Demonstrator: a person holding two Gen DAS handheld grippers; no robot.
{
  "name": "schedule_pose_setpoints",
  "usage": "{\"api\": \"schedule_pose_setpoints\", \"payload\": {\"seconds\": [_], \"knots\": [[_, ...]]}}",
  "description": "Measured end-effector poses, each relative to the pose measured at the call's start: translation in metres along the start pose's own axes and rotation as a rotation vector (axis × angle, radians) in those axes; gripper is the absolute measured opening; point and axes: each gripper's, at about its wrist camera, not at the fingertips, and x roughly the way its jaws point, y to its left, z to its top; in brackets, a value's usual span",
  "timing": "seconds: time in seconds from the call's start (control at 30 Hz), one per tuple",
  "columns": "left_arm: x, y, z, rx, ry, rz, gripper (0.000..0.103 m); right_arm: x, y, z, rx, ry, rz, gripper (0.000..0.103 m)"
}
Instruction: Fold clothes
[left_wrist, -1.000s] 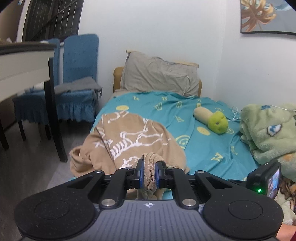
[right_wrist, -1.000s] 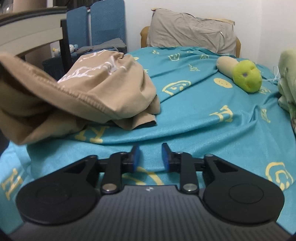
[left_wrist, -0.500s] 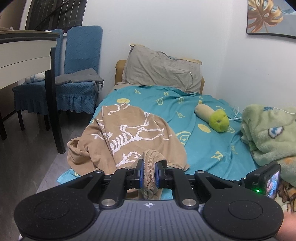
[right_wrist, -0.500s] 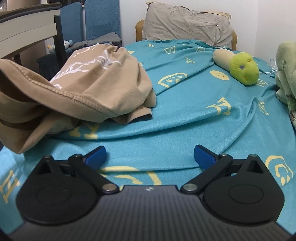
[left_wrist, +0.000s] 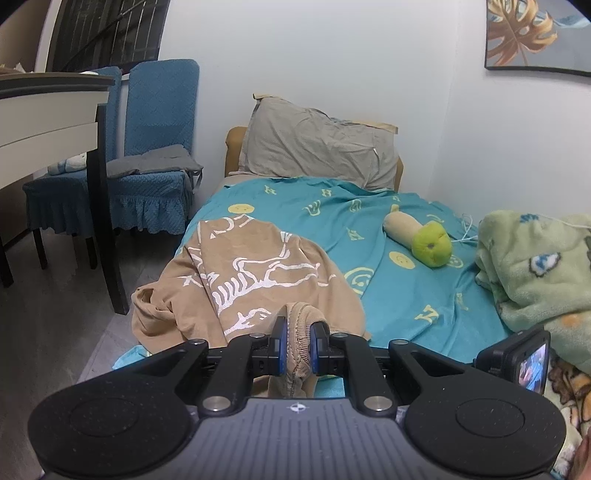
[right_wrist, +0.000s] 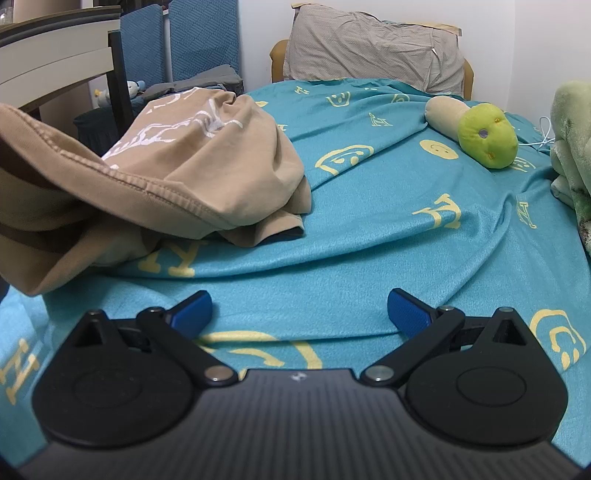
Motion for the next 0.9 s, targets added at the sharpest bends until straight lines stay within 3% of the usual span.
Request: {"api": "schedule_pose_setpoints", "payload": {"seconds": [0.9], "knots": [[0.0014, 0.0044, 0.0011, -0.027, 0.006, 0.001, 0.013, 0.0, 0.0002, 0.0001, 0.001, 0.001, -0.001, 0.103]]}}
